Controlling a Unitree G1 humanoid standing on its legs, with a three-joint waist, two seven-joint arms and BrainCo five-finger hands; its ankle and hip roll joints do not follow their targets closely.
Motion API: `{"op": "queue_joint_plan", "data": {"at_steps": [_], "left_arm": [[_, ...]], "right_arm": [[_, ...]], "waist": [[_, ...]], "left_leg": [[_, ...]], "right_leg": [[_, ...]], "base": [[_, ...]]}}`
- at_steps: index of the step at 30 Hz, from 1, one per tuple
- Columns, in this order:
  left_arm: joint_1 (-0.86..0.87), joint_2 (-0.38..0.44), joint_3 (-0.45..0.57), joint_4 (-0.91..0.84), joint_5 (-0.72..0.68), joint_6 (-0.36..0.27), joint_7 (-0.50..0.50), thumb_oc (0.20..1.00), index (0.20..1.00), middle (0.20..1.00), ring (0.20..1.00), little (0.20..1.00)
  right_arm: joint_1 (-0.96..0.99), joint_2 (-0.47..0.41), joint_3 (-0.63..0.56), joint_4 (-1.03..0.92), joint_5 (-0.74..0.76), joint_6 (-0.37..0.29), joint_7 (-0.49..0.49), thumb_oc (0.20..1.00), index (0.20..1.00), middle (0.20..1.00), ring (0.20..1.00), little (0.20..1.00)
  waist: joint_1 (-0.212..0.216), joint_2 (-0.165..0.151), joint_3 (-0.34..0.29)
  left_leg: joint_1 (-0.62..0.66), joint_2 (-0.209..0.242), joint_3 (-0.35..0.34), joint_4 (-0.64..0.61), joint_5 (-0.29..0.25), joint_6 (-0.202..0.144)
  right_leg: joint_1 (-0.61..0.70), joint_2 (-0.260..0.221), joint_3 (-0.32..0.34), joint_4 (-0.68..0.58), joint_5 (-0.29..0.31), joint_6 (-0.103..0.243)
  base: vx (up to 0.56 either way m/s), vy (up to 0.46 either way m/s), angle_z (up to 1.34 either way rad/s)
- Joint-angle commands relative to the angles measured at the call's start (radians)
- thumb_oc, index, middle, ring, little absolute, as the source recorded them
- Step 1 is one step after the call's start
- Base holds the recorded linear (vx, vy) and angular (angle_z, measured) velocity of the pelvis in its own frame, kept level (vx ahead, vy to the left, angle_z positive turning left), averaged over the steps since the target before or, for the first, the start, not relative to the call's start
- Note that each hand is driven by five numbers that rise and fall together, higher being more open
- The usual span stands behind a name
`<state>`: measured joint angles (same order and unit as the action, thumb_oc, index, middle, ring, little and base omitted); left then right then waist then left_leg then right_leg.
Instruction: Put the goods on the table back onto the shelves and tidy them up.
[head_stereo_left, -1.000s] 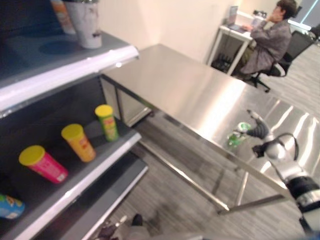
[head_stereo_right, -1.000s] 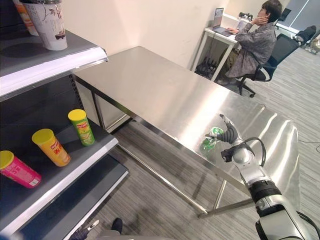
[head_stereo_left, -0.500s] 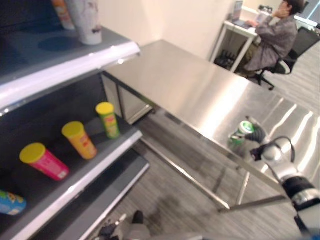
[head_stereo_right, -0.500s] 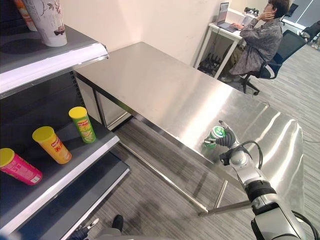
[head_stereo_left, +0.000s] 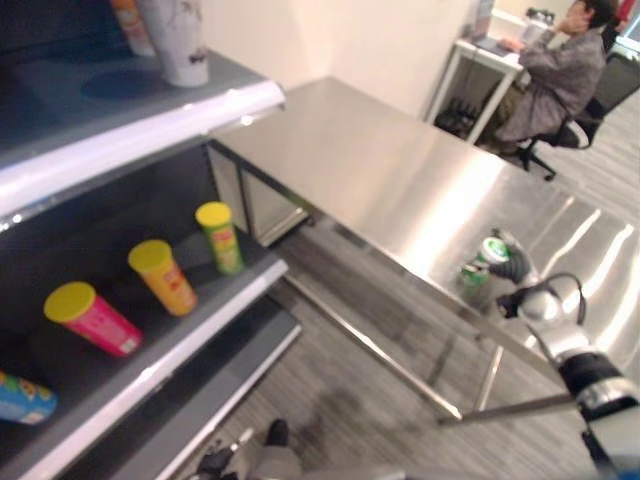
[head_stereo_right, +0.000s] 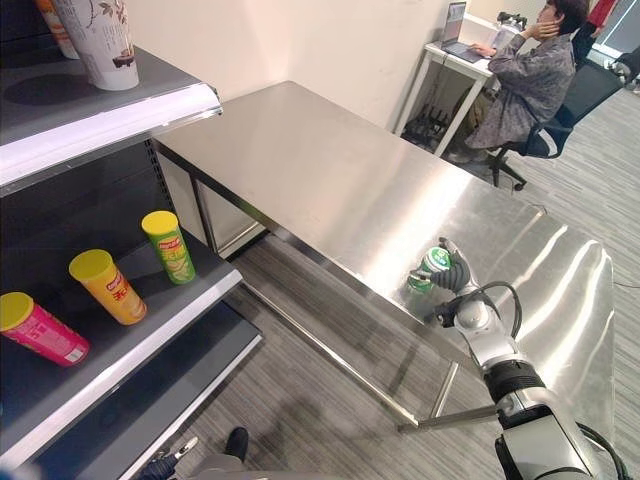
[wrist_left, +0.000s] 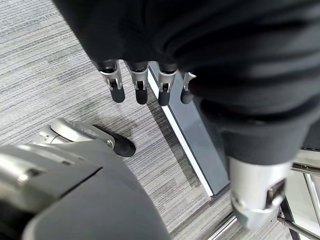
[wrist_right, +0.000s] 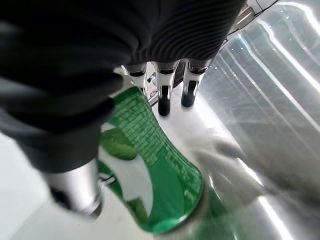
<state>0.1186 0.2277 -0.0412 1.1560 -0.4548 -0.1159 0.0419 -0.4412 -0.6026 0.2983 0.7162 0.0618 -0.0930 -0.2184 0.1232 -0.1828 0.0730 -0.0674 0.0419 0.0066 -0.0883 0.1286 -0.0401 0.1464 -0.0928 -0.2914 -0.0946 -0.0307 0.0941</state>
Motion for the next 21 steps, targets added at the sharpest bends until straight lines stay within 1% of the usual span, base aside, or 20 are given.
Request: {"op": "queue_joint_plan", "data": {"at_steps": [1, 8, 12, 13, 14, 15, 16, 17, 19, 21], "left_arm": [[-0.032, -0.035, -0.065, 0.025, -0.002, -0.016, 0.007, 1.000, 1.000, 1.000, 1.000, 1.000], [-0.035, -0.037, -0.061, 0.028, 0.008, -0.017, 0.015, 1.000, 1.000, 1.000, 1.000, 1.000], [-0.037, -0.037, -0.050, 0.030, 0.020, -0.018, 0.021, 1.000, 1.000, 1.000, 1.000, 1.000], [-0.039, -0.038, -0.042, 0.033, 0.031, -0.019, 0.023, 1.000, 1.000, 1.000, 1.000, 1.000], [-0.044, -0.042, -0.023, 0.042, 0.051, -0.019, 0.027, 1.000, 1.000, 1.000, 1.000, 1.000], [-0.044, -0.042, -0.024, 0.043, 0.051, -0.019, 0.027, 1.000, 1.000, 1.000, 1.000, 1.000], [-0.048, -0.044, -0.018, 0.048, 0.060, -0.018, 0.028, 1.000, 1.000, 1.000, 1.000, 1.000], [-0.059, -0.048, 0.004, 0.063, 0.081, -0.017, 0.029, 1.000, 1.000, 1.000, 1.000, 1.000], [-0.068, -0.055, 0.020, 0.079, 0.103, -0.016, 0.023, 1.000, 1.000, 1.000, 1.000, 1.000], [-0.069, -0.061, 0.027, 0.095, 0.128, -0.016, 0.013, 1.000, 1.000, 1.000, 1.000, 1.000]], "right_arm": [[-0.078, -0.018, 0.009, 0.016, 0.030, -0.016, -0.019, 0.200, 0.200, 0.200, 0.200, 0.200], [-0.058, -0.005, -0.007, 0.000, -0.009, -0.013, -0.050, 0.200, 0.200, 0.200, 0.200, 0.200], [-0.027, -0.016, -0.030, -0.063, -0.048, -0.015, -0.070, 0.200, 0.200, 0.200, 0.200, 0.200], [0.001, -0.030, -0.054, -0.121, -0.070, -0.018, -0.078, 0.200, 0.200, 0.200, 0.200, 0.200], [0.069, -0.057, -0.121, -0.268, -0.095, -0.033, -0.092, 0.200, 0.200, 0.200, 0.200, 0.200], [0.072, -0.058, -0.123, -0.272, -0.095, -0.032, -0.091, 0.200, 0.200, 0.200, 0.200, 0.200], [0.101, -0.067, -0.154, -0.332, -0.102, -0.040, -0.094, 0.200, 0.200, 0.200, 0.200, 0.200], [0.180, -0.077, -0.233, -0.500, -0.097, -0.079, -0.095, 0.200, 0.200, 0.200, 0.200, 0.200], [0.275, -0.072, -0.319, -0.680, -0.101, -0.114, -0.076, 0.200, 0.200, 0.200, 0.200, 0.200], [0.375, -0.036, -0.391, -0.824, -0.092, -0.148, -0.046, 0.200, 0.200, 0.200, 0.200, 0.200]], "waist": [[0.046, 0.026, 0.001], [0.043, 0.031, 0.001], [0.036, 0.037, -0.001], [0.031, 0.041, -0.003], [0.015, 0.048, -0.007], [0.016, 0.048, -0.007], [0.010, 0.050, -0.009], [-0.013, 0.057, -0.011], [-0.037, 0.064, -0.012], [-0.057, 0.072, -0.014]], "left_leg": [[0.108, 0.057, -0.025, 0.001, -0.160, -0.034], [0.109, 0.055, -0.025, 0.001, -0.162, -0.032], [0.114, 0.053, -0.025, 0.001, -0.166, -0.030], [0.118, 0.053, -0.022, 0.001, -0.168, -0.029], [0.123, 0.049, -0.017, 0.001, -0.173, -0.026], [0.123, 0.049, -0.017, 0.001, -0.173, -0.026], [0.125, 0.048, -0.015, 0.001, -0.174, -0.024], [0.127, 0.045, -0.009, 0.001, -0.176, -0.020], [0.125, 0.040, -0.001, 0.001, -0.177, -0.016], [0.119, 0.033, 0.008, 0.001, -0.178, -0.011]], "right_leg": [[-0.035, -0.042, -0.018, 0.018, 0.025, 0.035], [-0.035, -0.042, -0.019, 0.017, 0.025, 0.035], [-0.032, -0.044, -0.017, 0.016, 0.026, 0.036], [-0.031, -0.046, -0.012, 0.017, 0.026, 0.036], [-0.032, -0.050, -0.006, 0.019, 0.028, 0.039], [-0.032, -0.050, -0.006, 0.019, 0.028, 0.040], [-0.033, -0.052, -0.005, 0.021, 0.028, 0.041], [-0.039, -0.058, 0.002, 0.028, 0.030, 0.045], [-0.049, -0.063, 0.011, 0.035, 0.032, 0.048], [-0.061, -0.071, 0.016, 0.044, 0.037, 0.053]], "base": [[0.00, 0.000, 0.00], [0.00, 0.000, 0.00], [0.00, 0.008, 0.00], [0.00, 0.064, 0.02], [-0.01, 0.057, 0.01], [-0.01, 0.053, 0.04], [0.00, 0.054, -0.03], [-0.01, 0.077, 0.00], [-0.02, 0.074, -0.02], [-0.03, 0.055, -0.08]]}}
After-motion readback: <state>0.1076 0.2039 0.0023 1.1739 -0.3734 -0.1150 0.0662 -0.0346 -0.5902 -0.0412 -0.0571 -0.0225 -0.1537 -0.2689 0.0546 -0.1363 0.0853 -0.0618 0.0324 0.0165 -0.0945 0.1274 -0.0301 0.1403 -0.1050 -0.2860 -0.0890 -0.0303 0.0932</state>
